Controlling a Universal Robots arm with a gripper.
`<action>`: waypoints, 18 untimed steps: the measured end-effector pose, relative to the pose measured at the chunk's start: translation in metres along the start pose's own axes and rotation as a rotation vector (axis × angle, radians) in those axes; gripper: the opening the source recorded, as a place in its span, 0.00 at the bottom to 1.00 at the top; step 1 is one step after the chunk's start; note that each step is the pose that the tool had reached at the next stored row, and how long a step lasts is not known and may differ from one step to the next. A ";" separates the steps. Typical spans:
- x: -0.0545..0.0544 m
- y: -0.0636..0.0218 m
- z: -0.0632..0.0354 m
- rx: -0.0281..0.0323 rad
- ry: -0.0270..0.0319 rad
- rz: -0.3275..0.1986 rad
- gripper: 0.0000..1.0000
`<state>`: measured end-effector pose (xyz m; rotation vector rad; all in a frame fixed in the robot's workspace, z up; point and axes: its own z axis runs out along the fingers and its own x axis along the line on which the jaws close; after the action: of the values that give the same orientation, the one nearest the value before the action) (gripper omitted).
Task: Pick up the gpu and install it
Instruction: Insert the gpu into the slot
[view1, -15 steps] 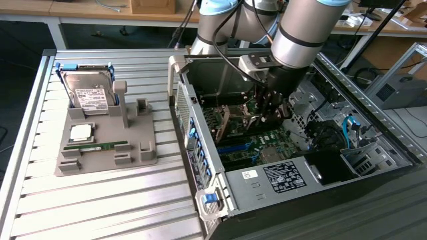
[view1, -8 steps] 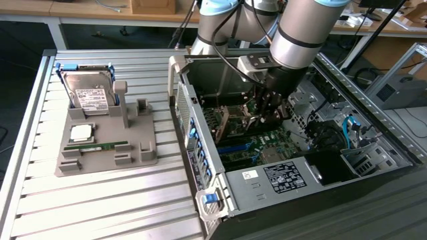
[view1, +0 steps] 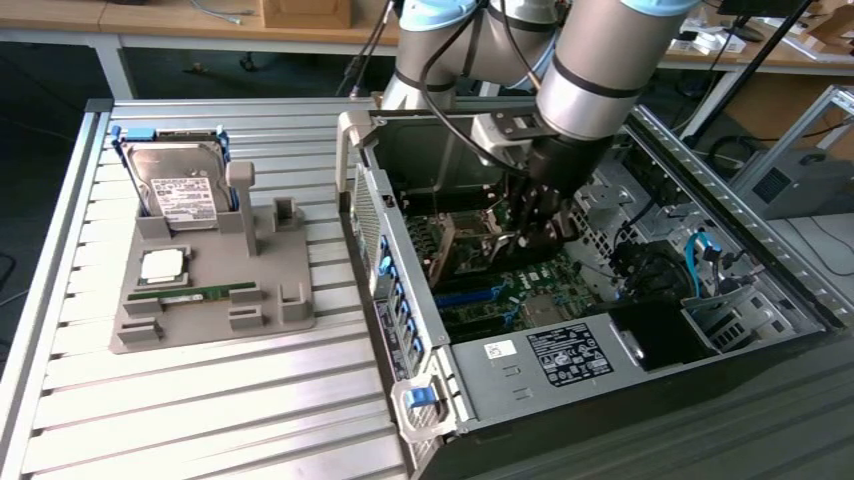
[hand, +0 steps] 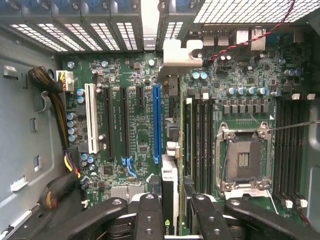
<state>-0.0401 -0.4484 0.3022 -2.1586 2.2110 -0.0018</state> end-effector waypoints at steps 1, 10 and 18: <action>0.000 0.0001 0.0005 0.0000 -0.0001 0.000 0.27; 0.001 0.0018 0.0039 0.0000 0.0000 0.000 0.27; 0.002 0.0035 0.0065 0.0000 -0.0001 0.000 0.27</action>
<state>-0.0434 -0.4497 0.2955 -2.1585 2.2110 -0.0018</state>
